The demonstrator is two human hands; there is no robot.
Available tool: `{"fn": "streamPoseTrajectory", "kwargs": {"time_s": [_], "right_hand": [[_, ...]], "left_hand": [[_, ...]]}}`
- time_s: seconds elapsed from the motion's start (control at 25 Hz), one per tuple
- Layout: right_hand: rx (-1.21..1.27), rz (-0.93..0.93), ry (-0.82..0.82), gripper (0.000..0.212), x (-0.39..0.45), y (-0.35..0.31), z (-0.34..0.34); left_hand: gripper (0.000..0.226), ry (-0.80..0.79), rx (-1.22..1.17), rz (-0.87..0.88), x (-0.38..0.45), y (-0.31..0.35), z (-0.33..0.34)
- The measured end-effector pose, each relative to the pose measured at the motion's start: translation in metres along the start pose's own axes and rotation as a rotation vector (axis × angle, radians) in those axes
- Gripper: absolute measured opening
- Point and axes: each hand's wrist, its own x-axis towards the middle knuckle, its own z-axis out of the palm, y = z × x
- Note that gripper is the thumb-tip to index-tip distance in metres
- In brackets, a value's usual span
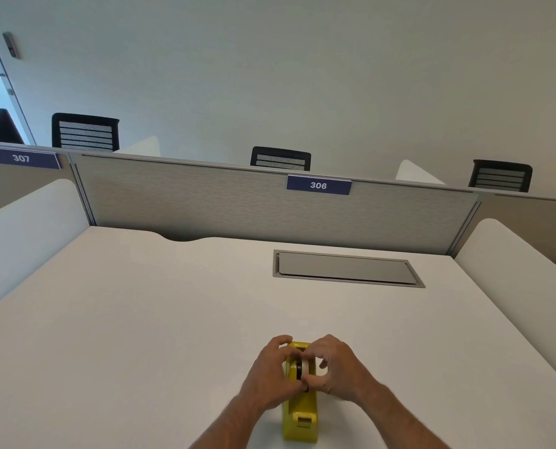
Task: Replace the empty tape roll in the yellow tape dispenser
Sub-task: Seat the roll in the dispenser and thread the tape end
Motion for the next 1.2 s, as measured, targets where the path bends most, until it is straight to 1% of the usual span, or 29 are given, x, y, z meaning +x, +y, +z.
{"fn": "streamPoseTrajectory", "kwargs": {"time_s": [0.12, 0.28, 0.36, 0.48, 0.64, 0.72, 0.92, 1.04, 1.2], "right_hand": [[-0.017, -0.012, 0.01, 0.039, -0.0001, 0.001, 0.0021], [-0.002, -0.016, 0.037, 0.027, 0.001, 0.0005, 0.0011], [-0.006, -0.027, 0.033, 0.028, 0.0006, 0.0001, 0.0002], [-0.013, -0.04, 0.019, 0.036, -0.0014, -0.0001, -0.0003], [0.0, -0.038, 0.03, 0.035, -0.0036, -0.0007, 0.0008], [0.012, -0.047, 0.031, 0.033, -0.004, -0.0009, 0.001], [0.047, -0.059, 0.065, 0.018, -0.0029, -0.0018, -0.0006], [0.06, -0.055, 0.062, 0.018, -0.0026, -0.0012, -0.0016], [0.042, -0.075, 0.068, 0.017, -0.003, -0.0009, -0.0008]], "left_hand": [[0.058, 0.004, 0.017, -0.006, -0.0004, 0.0029, -0.0009], [0.055, 0.015, 0.026, -0.006, -0.0007, 0.0049, -0.0001], [0.056, 0.017, 0.022, -0.008, -0.0003, 0.0044, 0.0001], [0.057, 0.007, 0.013, -0.016, 0.0005, 0.0026, 0.001], [0.059, 0.001, -0.007, -0.014, 0.0005, -0.002, 0.0033], [0.061, 0.001, -0.007, -0.018, 0.001, -0.0031, 0.0047], [0.061, -0.002, -0.022, -0.022, 0.0008, -0.0041, 0.0056], [0.066, -0.004, -0.027, -0.011, -0.0002, -0.0046, 0.0041], [0.061, -0.003, -0.025, -0.001, -0.0008, -0.0018, 0.0021]]}}
